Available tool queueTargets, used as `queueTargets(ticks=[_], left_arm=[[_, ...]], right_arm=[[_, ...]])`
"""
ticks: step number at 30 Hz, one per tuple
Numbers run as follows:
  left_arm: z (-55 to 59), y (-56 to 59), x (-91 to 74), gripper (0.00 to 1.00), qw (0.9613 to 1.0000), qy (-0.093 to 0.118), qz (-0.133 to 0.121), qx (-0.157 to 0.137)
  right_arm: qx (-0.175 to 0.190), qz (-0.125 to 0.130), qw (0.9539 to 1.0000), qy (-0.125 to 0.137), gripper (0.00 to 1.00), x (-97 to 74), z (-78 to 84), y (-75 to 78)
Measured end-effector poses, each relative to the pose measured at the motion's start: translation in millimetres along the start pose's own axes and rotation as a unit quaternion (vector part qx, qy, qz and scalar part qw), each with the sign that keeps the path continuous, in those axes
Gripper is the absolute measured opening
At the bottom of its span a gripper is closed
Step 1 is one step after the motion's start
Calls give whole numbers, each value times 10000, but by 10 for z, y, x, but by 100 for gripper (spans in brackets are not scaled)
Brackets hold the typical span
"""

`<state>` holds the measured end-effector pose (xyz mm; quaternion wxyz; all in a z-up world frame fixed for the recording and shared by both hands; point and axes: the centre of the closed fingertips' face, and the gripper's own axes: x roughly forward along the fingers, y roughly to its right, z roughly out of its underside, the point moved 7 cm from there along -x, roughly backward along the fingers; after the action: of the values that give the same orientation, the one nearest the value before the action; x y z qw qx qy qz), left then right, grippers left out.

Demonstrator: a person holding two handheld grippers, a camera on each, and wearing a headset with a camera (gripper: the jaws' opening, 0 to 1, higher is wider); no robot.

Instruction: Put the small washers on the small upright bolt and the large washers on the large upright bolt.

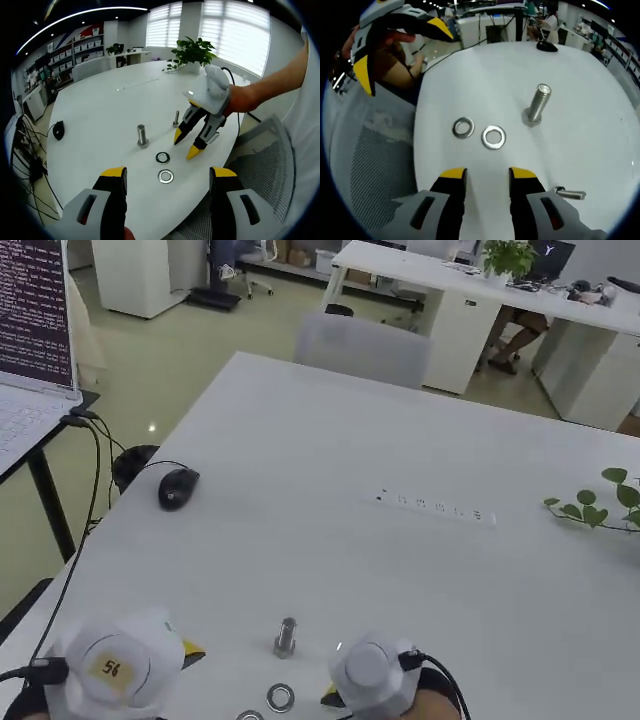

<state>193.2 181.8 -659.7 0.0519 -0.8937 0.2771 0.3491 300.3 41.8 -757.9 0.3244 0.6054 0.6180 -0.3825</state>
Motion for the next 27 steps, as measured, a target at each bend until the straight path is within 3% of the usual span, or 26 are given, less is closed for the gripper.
queueTargets(ticks=[11, 15, 16, 18, 20, 24, 25, 27], left_arm=[[29, 17, -21, 66, 9999, 79, -68, -120], [47, 16, -30, 66, 9998, 106, -77, -152], [57, 13, -28, 66, 9998, 112, -75, -168], [66, 14, -28, 66, 9998, 97, -72, -159], [66, 16, -34, 66, 9998, 132, -65, -166], [75, 14, -32, 66, 9997, 144, -66, -168], [79, 12, -30, 66, 9997, 149, -68, -174], [79, 11, -34, 66, 9997, 166, -82, -188]], right_arm=[[-828, -187, 9960, -274, 34, 202, -261, 87], [-1218, -260, 9916, -350, 33, 251, -349, 60], [-1506, -259, 9871, -486, 33, 252, -362, 66], [-1486, -313, 9868, -566, 33, 261, -376, 53], [-1703, -397, 9826, -624, 32, 264, -384, 38], [-1887, -466, 9788, -647, 25, 258, -377, 8], [-1870, -443, 9793, -632, 25, 254, -374, 12], [-1549, -373, 9855, -576, 24, 238, -354, 19]])
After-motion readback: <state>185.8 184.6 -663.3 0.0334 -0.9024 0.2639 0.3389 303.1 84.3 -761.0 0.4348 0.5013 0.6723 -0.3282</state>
